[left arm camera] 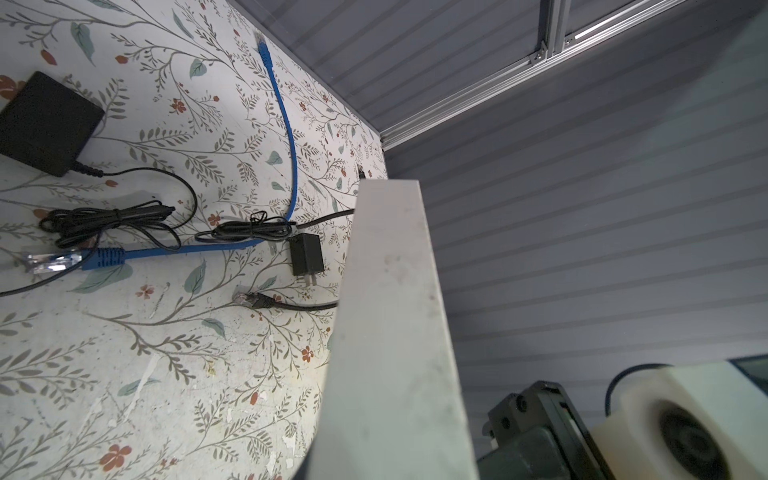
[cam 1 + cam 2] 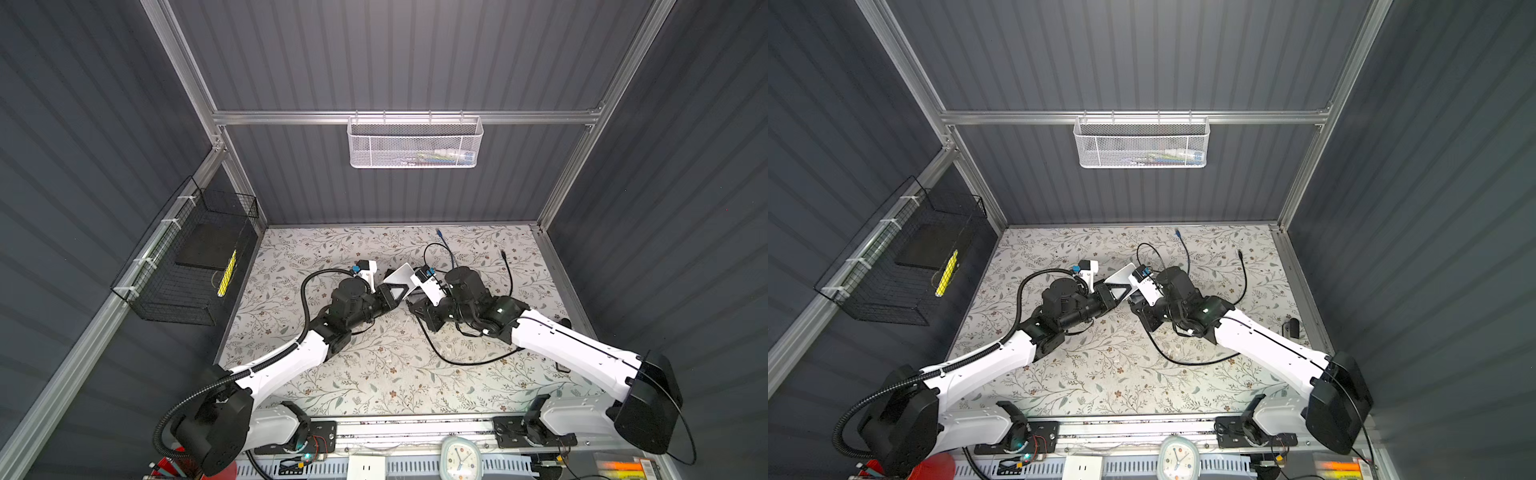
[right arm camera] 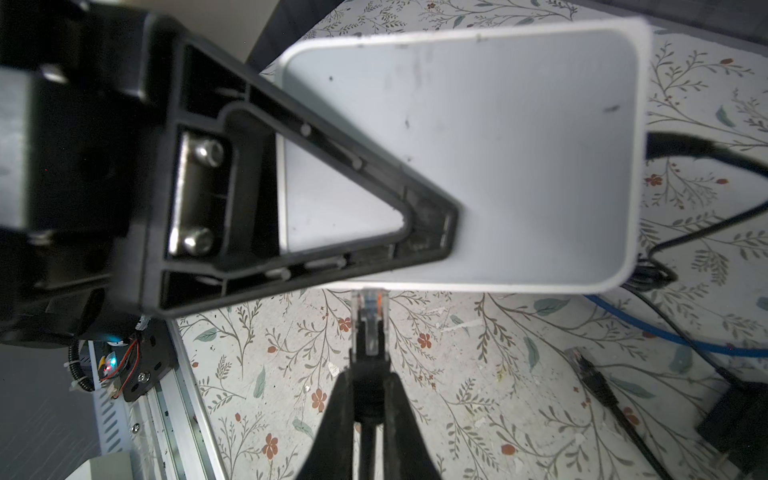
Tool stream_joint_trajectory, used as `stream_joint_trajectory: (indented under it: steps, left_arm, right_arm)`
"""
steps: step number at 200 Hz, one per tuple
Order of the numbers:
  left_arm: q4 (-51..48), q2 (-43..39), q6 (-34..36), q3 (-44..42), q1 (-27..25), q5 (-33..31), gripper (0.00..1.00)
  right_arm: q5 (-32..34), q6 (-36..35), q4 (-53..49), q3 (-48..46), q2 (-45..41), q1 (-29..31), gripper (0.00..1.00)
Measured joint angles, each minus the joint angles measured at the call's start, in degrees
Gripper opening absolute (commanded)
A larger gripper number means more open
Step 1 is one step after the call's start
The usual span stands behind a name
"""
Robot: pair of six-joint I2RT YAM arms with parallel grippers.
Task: Insert the plug into the switch port
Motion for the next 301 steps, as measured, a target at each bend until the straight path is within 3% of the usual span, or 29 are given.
stream_joint_trajectory:
  steps: [301]
  left_arm:
    - [-5.62,-0.46,0.74,2.69,-0.33,-2.34,0.0]
  right_arm:
    - [4.09,0.48,-0.59,0.31,0.92,2.1,0.0]
